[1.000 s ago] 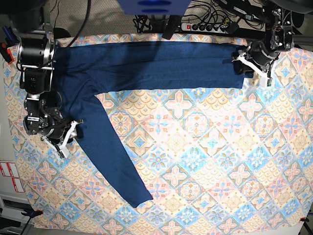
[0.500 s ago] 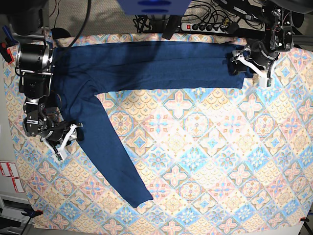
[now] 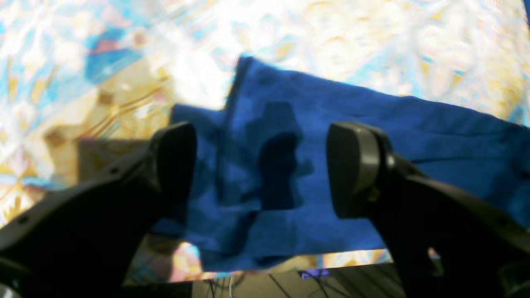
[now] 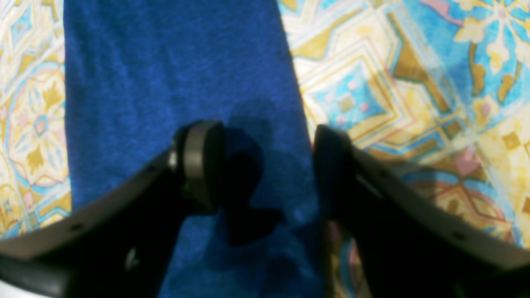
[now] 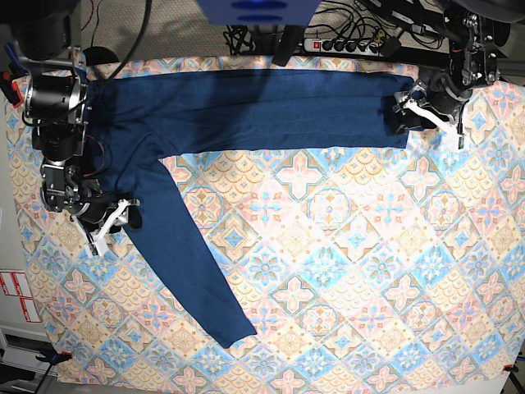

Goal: Fold the T-shirt properly
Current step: 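Release and regrasp the right gripper on the sleeve near the fold, then lift the sleeve with the right gripper and fold it over the body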

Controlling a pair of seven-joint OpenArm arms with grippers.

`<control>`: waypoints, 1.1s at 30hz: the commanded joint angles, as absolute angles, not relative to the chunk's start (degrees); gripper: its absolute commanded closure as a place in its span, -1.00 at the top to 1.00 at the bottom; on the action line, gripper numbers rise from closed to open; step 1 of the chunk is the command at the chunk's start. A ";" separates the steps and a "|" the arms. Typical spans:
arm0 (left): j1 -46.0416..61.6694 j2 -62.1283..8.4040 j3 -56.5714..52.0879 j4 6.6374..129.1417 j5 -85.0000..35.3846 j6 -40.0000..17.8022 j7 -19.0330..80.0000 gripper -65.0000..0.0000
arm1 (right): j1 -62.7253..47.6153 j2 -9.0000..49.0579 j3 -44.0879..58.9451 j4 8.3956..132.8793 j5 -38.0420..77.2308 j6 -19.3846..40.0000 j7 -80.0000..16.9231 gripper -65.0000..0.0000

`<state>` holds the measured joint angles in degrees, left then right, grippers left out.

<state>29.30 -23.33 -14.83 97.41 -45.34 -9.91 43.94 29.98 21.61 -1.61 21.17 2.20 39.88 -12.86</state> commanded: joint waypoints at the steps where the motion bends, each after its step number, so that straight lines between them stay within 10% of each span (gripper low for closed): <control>1: 29.67 -23.96 -15.25 100.26 -46.02 -10.33 42.77 0.44 | 30.81 22.29 -2.95 21.32 1.98 40.00 -13.76 -0.05; 10: 29.67 -22.11 -16.57 104.48 -46.11 -10.33 42.77 0.44 | 30.73 22.29 -15.08 21.67 2.33 40.00 -13.67 -1.00; 16: 29.58 -18.95 -19.74 104.40 -46.02 -10.33 43.12 0.43 | 26.86 23.16 -9.19 26.86 2.42 40.00 -13.76 -0.99; 33: 28.35 -18.95 -19.12 102.37 -45.93 -10.33 43.12 0.43 | -13.14 21.05 14.46 94.64 2.51 40.00 -33.45 -0.99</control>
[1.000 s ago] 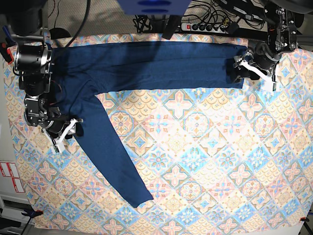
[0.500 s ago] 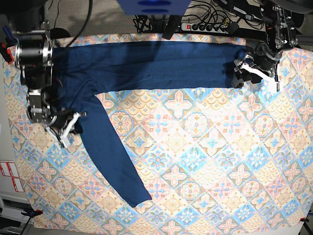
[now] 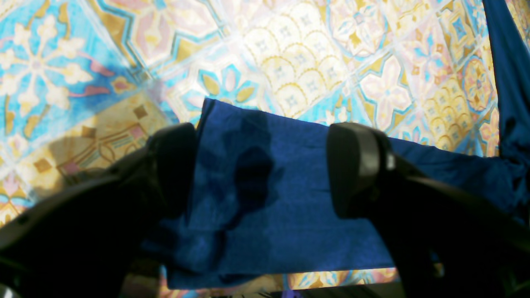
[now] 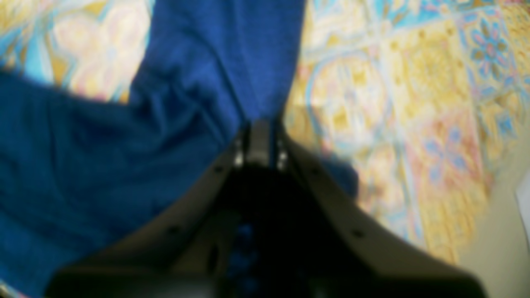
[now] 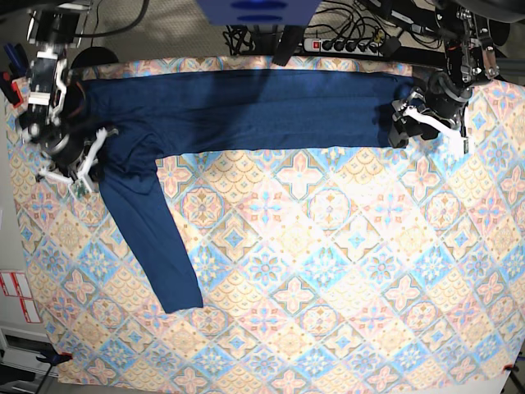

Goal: Fold the T-shirt properly
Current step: 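Lift the sleeve with the right gripper and fold it over the body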

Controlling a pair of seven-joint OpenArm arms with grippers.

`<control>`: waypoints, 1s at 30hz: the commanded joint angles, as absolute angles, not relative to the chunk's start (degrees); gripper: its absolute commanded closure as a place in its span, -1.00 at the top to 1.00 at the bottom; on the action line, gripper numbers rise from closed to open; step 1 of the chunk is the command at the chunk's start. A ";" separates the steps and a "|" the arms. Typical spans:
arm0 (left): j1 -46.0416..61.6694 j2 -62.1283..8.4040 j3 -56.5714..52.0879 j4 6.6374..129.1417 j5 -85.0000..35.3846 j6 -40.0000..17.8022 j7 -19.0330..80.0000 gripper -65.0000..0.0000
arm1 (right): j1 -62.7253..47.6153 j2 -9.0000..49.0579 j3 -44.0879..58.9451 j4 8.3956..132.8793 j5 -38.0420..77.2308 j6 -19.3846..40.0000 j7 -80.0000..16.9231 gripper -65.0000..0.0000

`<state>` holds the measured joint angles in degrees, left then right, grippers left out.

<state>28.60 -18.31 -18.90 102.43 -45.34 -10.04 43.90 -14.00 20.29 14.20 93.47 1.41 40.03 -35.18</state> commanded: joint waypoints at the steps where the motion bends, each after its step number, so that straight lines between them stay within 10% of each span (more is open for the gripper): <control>1: 27.82 -18.95 -18.33 101.32 -45.93 -10.33 43.12 0.43 | -14.99 20.53 14.46 97.36 2.51 40.00 -33.54 -0.99; 18: 27.47 -18.95 -17.45 99.56 -45.85 -10.33 42.86 0.43 | -27.65 19.21 5.76 110.29 14.55 40.00 -33.71 -0.99; 30: 27.47 -18.95 -17.45 99.56 -45.67 -10.33 42.86 0.43 | -24.66 29.76 -18.68 112.40 16.84 40.00 -33.71 -0.99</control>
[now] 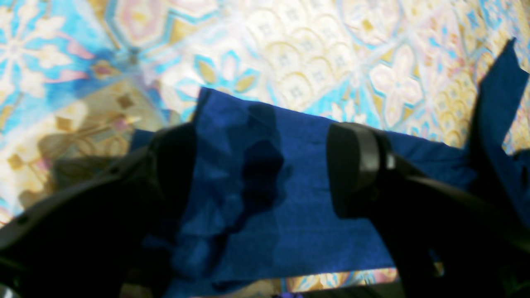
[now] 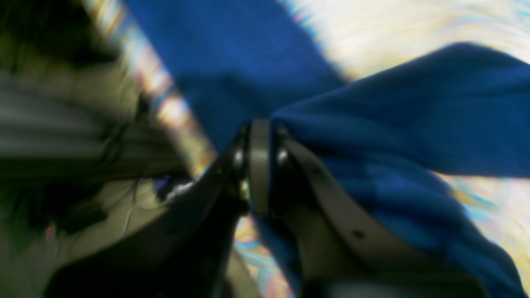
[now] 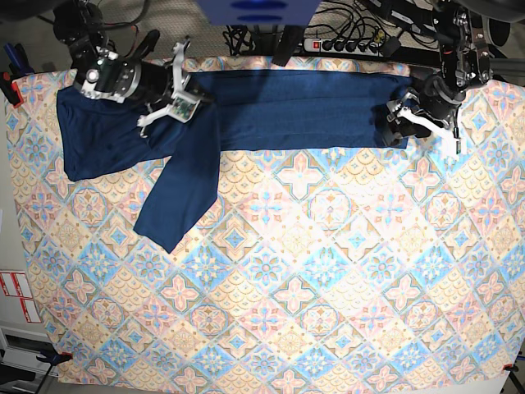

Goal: Fold the T-shirt properly

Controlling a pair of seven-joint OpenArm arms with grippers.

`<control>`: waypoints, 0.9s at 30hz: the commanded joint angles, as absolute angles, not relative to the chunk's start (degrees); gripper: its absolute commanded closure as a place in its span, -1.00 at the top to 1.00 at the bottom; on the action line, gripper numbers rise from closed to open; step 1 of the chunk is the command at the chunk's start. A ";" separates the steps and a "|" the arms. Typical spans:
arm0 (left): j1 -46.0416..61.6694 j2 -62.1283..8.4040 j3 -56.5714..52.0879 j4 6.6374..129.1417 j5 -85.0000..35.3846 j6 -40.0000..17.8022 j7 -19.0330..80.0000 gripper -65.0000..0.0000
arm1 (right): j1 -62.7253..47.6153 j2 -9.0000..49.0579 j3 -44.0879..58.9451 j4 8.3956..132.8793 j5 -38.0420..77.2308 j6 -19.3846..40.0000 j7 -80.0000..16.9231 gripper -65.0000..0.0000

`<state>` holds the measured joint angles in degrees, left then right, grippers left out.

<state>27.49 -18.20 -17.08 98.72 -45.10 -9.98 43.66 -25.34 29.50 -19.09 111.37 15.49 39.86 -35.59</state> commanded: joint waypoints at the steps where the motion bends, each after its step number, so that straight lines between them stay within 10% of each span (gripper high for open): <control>1: 27.47 -18.95 -17.45 99.56 -45.67 -10.33 42.86 0.43 | -23.87 30.46 -20.62 112.40 16.84 40.00 -33.71 -1.00; 11: 27.56 -18.95 -17.45 99.56 -45.67 -10.33 42.86 0.43 | -16.48 32.31 -27.30 111.87 16.84 40.00 -39.16 -0.96; 27: 27.82 -18.95 -17.45 99.56 -45.67 -10.33 42.77 0.43 | -11.03 30.90 -10.68 111.25 16.92 40.00 -45.85 0.00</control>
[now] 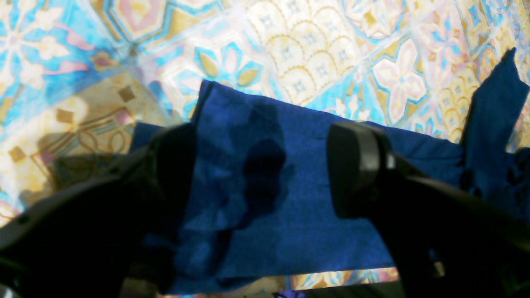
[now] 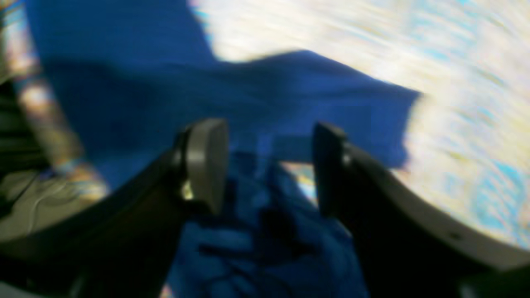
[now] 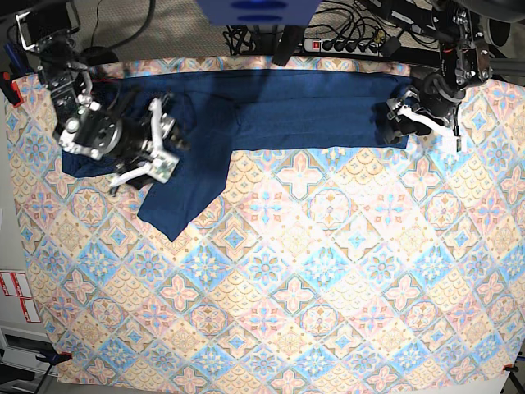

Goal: Fold the T-shirt properly

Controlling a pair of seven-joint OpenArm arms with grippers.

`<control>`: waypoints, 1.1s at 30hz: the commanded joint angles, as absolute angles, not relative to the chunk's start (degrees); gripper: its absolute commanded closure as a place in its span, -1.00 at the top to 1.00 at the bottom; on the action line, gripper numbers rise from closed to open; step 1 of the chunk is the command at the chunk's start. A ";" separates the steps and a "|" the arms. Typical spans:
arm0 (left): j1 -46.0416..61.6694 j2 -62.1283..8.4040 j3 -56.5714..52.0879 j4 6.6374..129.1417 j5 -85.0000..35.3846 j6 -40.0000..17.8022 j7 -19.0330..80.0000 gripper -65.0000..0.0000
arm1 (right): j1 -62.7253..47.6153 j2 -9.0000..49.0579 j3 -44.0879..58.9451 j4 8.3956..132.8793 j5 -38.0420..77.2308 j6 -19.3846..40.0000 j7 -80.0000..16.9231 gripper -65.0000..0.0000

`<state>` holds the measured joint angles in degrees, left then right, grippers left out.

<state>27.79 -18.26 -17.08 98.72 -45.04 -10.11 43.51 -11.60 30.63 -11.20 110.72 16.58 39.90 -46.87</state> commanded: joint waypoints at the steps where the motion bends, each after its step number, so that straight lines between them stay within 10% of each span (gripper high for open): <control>1: 27.82 -18.95 -17.45 99.56 -45.67 -10.33 42.77 0.43 | -10.86 29.76 -8.66 110.55 16.92 40.00 -45.85 0.00; 33: 27.82 -18.15 -17.45 99.56 -45.76 -10.33 42.77 0.43 | 16.04 18.59 1.27 53.32 16.75 40.00 -31.69 0.00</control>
